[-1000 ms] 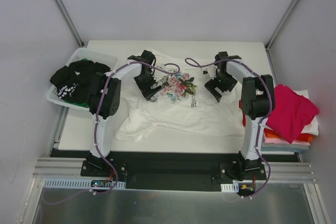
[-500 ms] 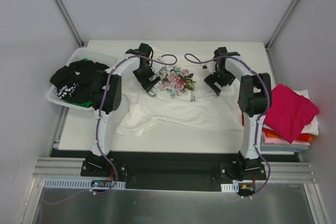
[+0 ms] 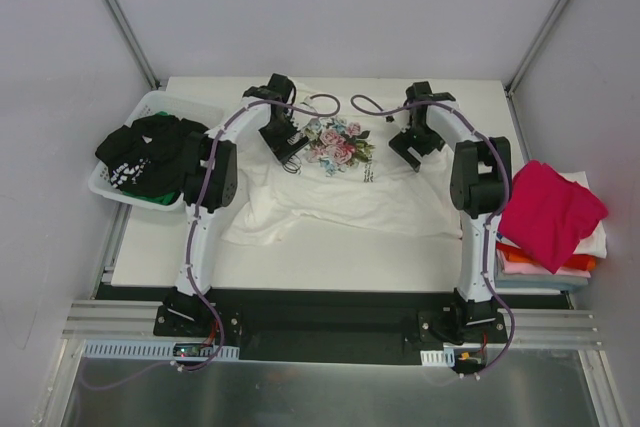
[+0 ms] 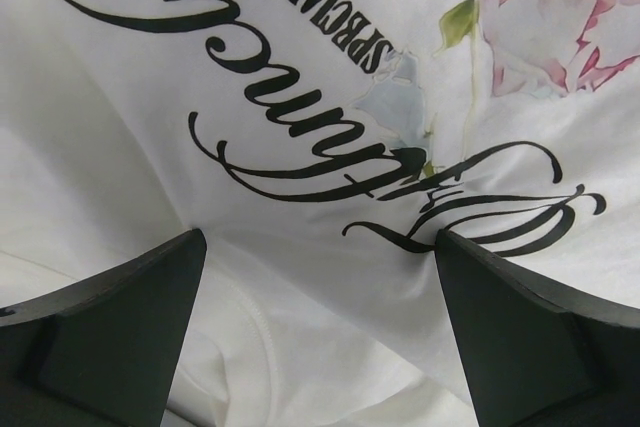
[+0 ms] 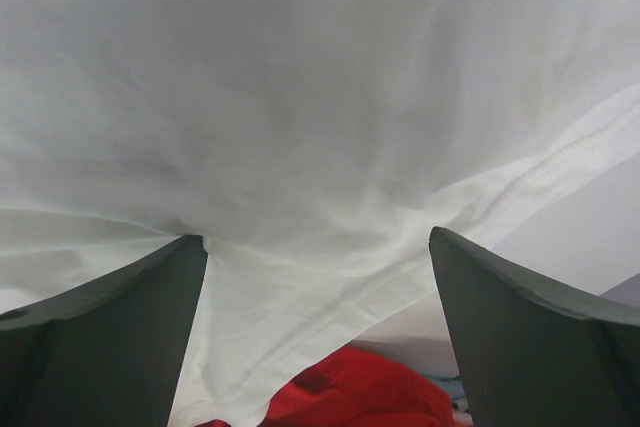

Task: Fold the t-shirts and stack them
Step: Flatten out the tshirt

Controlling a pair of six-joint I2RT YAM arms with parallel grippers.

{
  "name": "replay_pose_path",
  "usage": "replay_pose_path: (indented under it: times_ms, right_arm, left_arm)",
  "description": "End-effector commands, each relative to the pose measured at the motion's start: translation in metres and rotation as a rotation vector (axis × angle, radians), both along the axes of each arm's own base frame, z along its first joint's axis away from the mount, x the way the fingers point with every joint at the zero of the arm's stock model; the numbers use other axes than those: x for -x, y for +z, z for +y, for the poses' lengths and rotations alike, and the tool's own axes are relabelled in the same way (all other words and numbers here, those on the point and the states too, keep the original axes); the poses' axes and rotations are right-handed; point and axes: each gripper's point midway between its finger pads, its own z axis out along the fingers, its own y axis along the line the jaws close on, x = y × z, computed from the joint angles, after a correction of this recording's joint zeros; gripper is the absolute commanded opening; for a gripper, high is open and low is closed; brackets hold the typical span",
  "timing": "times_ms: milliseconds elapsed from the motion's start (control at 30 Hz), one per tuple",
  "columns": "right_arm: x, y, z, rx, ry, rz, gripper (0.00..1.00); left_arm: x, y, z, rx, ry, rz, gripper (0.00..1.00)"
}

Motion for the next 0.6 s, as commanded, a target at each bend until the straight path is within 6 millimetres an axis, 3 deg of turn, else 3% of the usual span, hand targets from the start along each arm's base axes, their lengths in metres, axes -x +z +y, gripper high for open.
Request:
replay_pose_path:
  times_ms: [0, 200, 367, 500, 533, 567]
  right_arm:
    - [-0.027, 0.019, -0.009, 0.046, -0.001, -0.095, 0.96]
    - [-0.04, 0.03, -0.009, 0.058, -0.006, -0.142, 0.97]
    - [-0.045, 0.042, -0.004, 0.05, -0.008, -0.172, 0.97]
    - [-0.036, 0.054, 0.006, 0.048, 0.008, -0.194, 0.96]
    - [-0.034, 0.07, 0.008, 0.041, 0.01, -0.234, 0.96]
    - [-0.028, 0.064, 0.009, 0.045, 0.013, -0.233, 0.96]
  left_arm:
    - [-0.021, 0.006, 0.011, -0.032, 0.035, -0.046, 0.99]
    - [-0.039, 0.012, 0.013, -0.053, 0.057, -0.097, 0.99]
    - [-0.042, 0.026, 0.01, -0.036, 0.062, -0.124, 0.99]
    - [-0.041, 0.063, -0.001, 0.049, 0.068, -0.168, 0.99]
    - [-0.04, 0.072, -0.004, 0.068, 0.065, -0.179, 0.99]
    - [-0.038, 0.079, -0.008, 0.08, 0.06, -0.187, 0.99]
